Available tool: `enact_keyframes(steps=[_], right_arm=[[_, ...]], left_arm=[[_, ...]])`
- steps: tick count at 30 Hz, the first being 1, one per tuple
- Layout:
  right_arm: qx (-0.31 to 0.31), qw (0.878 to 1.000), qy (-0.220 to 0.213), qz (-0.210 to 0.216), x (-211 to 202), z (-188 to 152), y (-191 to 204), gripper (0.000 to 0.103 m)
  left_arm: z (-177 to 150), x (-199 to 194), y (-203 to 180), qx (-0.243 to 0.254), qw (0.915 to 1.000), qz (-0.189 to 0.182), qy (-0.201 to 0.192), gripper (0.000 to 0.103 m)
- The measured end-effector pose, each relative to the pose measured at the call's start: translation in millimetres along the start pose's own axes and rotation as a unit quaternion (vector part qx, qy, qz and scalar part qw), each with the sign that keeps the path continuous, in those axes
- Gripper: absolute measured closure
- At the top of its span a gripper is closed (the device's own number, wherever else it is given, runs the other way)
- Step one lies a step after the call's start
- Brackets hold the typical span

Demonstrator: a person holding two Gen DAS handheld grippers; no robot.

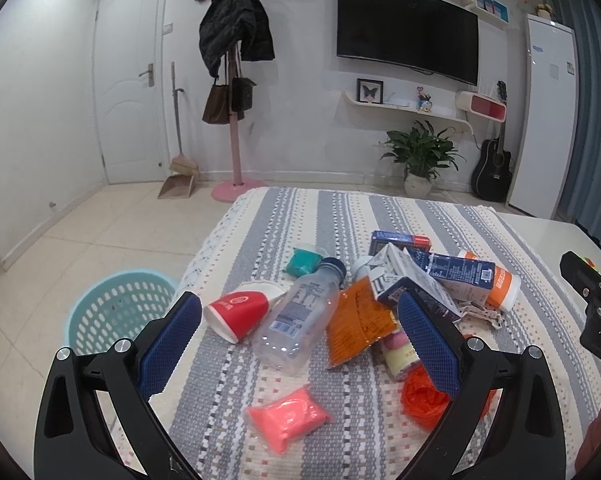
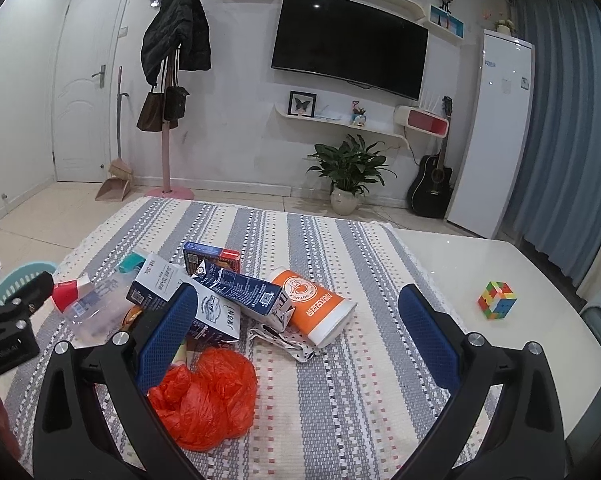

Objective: Collect trash

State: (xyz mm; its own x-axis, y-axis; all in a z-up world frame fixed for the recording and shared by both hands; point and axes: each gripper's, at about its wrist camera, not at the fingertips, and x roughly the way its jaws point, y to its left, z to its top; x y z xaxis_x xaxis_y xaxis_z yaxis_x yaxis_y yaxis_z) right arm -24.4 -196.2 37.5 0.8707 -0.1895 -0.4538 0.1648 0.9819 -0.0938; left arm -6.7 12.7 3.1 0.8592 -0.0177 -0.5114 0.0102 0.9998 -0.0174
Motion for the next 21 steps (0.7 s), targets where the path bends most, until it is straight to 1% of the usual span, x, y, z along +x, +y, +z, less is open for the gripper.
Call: enact_keyframes(steps=[4,6,7,8,10,12,15,18,21], right_arm=[[-0.004,1.000,0.007,0.010,2,0,2,0.010],[-0.009,1.000,0.010,0.025,4,-1,6,0.016],[-0.011,0.999,0.011,0.031,4,-2,8,0.017],[-0.013,0.999,0.012,0.037,4,-3,9,0.019],[-0.020,0.998,0.016,0.053,6,-7,14,0.024],[-0.026,0.997,0.023,0.064,10,-12,18,0.032],[-0.025,0.996,0.040,0.076,20,-23,21,0.032],[-0.015,0.995,0.058,0.081,30,-33,19,0.032],[-0.007,0.993,0.078,0.090,40,-43,20,0.032]], left_arm=[[-1,3,22,-0.011,0.9999,0.005,0.006,0.007],[-1,6,37,-0.022,0.9996,-0.005,0.014,0.007],[-1,8,44,-0.030,0.9992,-0.015,0.022,0.007],[-1,12,56,-0.047,0.9977,-0.033,0.034,0.007],[-4,22,80,-0.086,0.9903,-0.088,0.064,0.008],[-9,28,93,-0.105,0.9846,-0.114,0.082,0.008],[-21,32,100,-0.096,0.9849,-0.107,0.096,0.008],[-35,41,96,-0.084,0.9832,-0.109,0.120,0.008],[-48,50,85,-0.074,0.9776,-0.124,0.153,0.009]])
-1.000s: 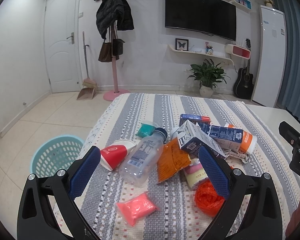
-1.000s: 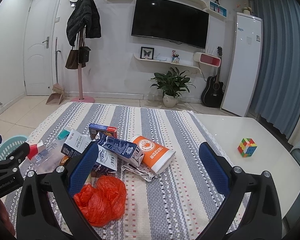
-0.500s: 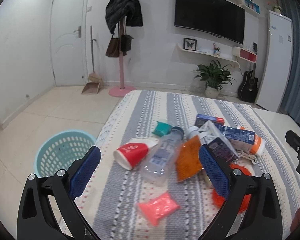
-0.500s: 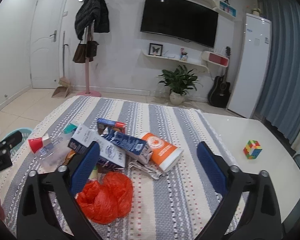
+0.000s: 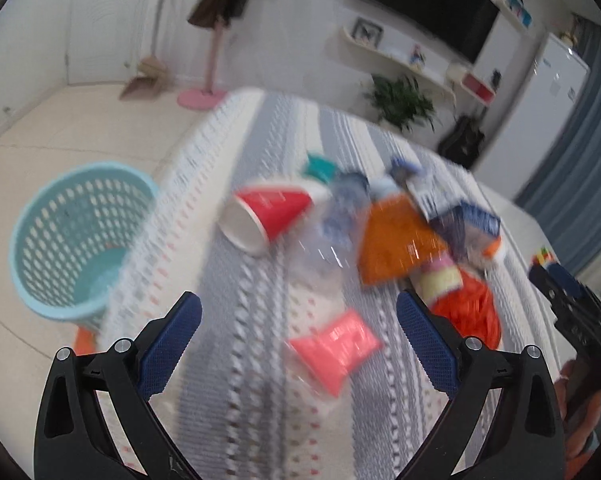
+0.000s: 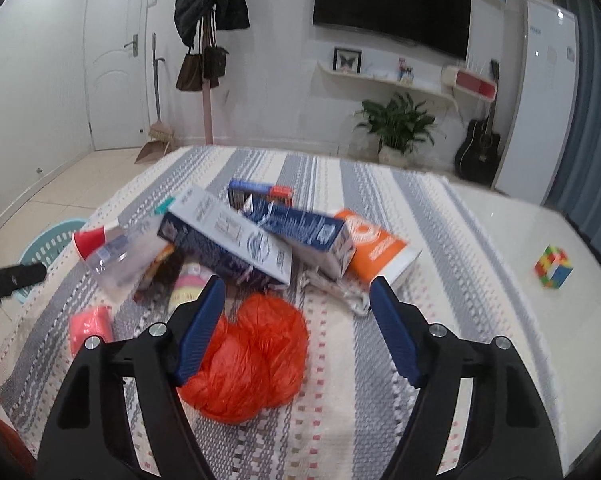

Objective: Collect trash
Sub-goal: 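Grasp the red plastic bag with the right tool while the left tool grasps the pink packet, then carry both items to the blue basket and open both tools to drop them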

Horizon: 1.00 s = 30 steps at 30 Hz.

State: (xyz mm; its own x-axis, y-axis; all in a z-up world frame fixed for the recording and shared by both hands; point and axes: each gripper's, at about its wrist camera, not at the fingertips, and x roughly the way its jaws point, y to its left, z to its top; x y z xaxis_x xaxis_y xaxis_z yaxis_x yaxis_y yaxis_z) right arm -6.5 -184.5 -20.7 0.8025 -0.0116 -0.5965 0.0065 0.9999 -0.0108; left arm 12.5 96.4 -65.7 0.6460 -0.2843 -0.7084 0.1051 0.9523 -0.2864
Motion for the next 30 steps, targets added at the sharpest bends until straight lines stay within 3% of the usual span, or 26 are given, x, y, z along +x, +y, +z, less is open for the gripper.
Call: enact_keyframes(steps=[11,15,18,22,24,30], right_arm=[[-0.015,0.998,0.052,0.041,27,-25,12,0.032],[-0.007,0.995,0.086,0.047,43,-34,11,0.024],[-0.004,0.992,0.108,0.060,53,-41,13,0.023],[-0.008,0.992,0.108,0.057,56,-45,16,0.024],[-0.009,0.992,0.108,0.065,56,-46,17,0.038],[-0.039,0.991,0.092,0.088,45,-45,27,0.071]], left_arm=[[-24,46,-26,0.052,0.9959,0.017,0.071,0.028],[-26,50,-26,0.058,0.9953,0.022,0.075,0.028],[-26,51,-27,0.061,0.9953,0.026,0.071,0.034],[-28,52,-33,0.075,0.9945,0.034,0.065,0.041],[-27,51,-36,0.079,0.9945,0.032,0.062,0.048],[-24,38,-42,0.087,0.9954,0.019,0.034,0.050]])
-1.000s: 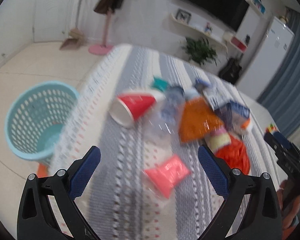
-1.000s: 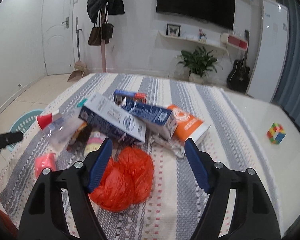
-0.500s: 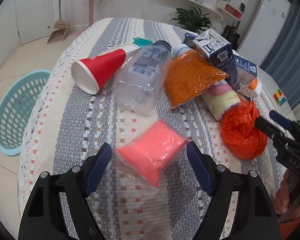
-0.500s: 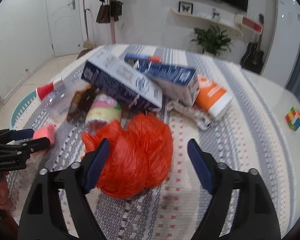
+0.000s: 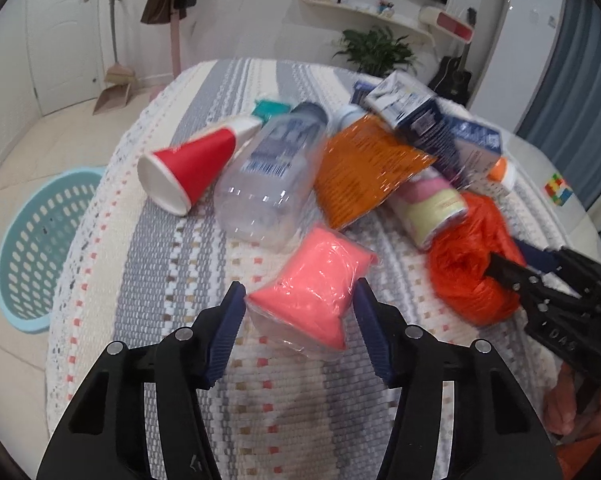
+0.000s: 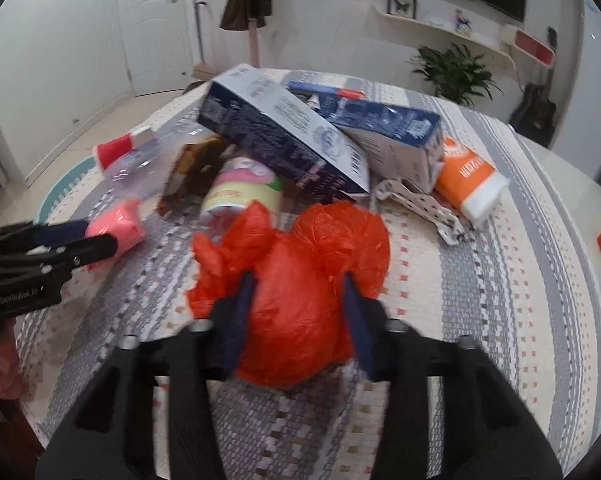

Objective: Collect trash
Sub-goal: 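Carry both items to the blue basket and open both tools to drop them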

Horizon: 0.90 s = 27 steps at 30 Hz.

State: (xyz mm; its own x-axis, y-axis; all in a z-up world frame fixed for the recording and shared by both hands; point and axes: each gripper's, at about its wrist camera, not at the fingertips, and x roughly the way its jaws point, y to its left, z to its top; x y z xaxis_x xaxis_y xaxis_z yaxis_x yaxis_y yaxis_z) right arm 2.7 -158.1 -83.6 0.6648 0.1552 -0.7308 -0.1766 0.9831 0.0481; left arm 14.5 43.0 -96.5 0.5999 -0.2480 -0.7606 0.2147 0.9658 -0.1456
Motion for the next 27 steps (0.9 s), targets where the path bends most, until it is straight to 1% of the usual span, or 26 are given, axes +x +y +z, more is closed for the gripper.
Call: enact_keyframes(steps=[2,5,8,10,12,14,17,19,22,23,27], right_arm=[[-0.008,1.000,-0.012,0.013,-10,1,5,0.073],[-0.032,0.999,-0.029,0.013,-29,4,16,0.073],[-0.045,0.997,-0.053,0.018,-47,20,31,0.073],[-0.061,0.995,-0.072,0.020,-59,37,46,0.073],[-0.078,0.992,-0.091,0.028,-68,56,65,0.073],[-0.099,0.988,-0.114,0.035,-77,77,90,0.073],[-0.120,0.983,-0.132,0.051,-86,100,122,0.073],[-0.138,0.978,-0.141,0.067,-86,121,150,0.073],[-0.157,0.974,-0.141,0.084,-77,149,183,0.073],[-0.159,0.973,-0.139,0.093,-71,159,197,0.073],[-0.165,0.973,-0.129,0.099,-51,184,233,0.073]], left_arm=[[4,-10,-1,-0.004,0.9998,-0.017,-0.013,0.050],[11,-33,-1,-0.007,0.9983,-0.033,-0.048,0.050],[19,-59,8,-0.020,0.9955,-0.041,-0.083,0.050],[25,-76,20,-0.033,0.9931,-0.040,-0.105,0.050],[30,-95,37,-0.050,0.9897,-0.028,-0.131,0.050],[36,-113,57,-0.070,0.9862,-0.012,-0.149,0.050],[52,-134,87,-0.086,0.9821,0.029,-0.165,0.050],[64,-151,113,-0.102,0.9781,0.058,-0.172,0.050],[80,-163,143,-0.119,0.9732,0.091,-0.175,0.050],[85,-167,158,-0.131,0.9694,0.105,-0.179,0.050],[90,-162,204,-0.180,0.9584,0.131,-0.178,0.050]])
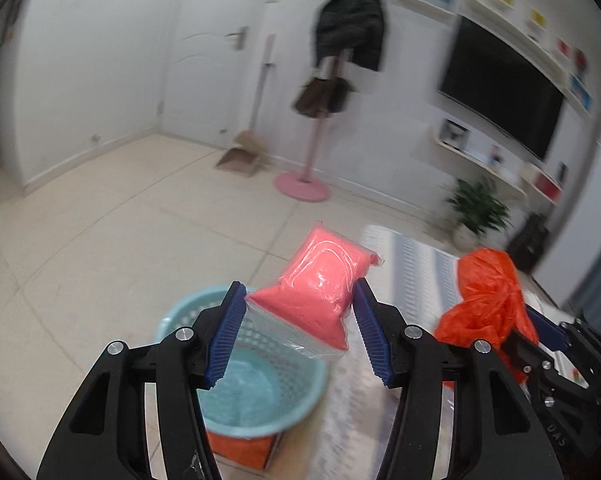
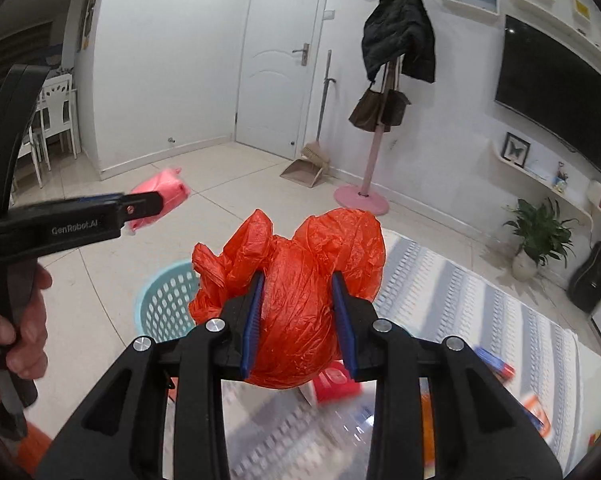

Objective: Collect trash
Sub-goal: 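Carry both items to the blue basket and open both tools to drop them, then move both tools back over the table toward the remaining trash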

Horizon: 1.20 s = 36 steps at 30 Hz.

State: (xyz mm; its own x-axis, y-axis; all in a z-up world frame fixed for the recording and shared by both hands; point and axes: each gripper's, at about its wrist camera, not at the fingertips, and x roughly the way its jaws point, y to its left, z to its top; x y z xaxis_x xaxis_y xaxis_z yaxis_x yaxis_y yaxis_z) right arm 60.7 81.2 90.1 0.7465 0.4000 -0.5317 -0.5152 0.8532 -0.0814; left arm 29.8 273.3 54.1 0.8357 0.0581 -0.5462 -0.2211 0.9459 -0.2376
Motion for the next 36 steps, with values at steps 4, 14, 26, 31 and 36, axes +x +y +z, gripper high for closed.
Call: enact_keyframes(steps=[4,14,26,31,36], right_arm=[[0.010,0.999,0.029,0.014,45,11,16,0.073],[0.007,0.992,0.126,0.022,155,-13,60,0.072],[0.077,0.980,0.168,0.070,191,-24,48,0.042],[0.083,0.982,0.158,0.067,169,-24,38,0.042],[0.096,0.985,0.135,0.056,134,-17,14,0.042]], left_arm=[[-9,31,42,-0.036,0.9987,0.022,0.029,0.050],[-33,109,90,-0.081,0.9837,0.050,0.153,0.049],[-24,90,104,-0.103,0.9863,0.032,0.125,0.034],[-12,77,87,-0.091,0.9915,0.017,0.092,0.034],[2,54,52,-0.076,0.9959,-0.022,0.045,0.034]])
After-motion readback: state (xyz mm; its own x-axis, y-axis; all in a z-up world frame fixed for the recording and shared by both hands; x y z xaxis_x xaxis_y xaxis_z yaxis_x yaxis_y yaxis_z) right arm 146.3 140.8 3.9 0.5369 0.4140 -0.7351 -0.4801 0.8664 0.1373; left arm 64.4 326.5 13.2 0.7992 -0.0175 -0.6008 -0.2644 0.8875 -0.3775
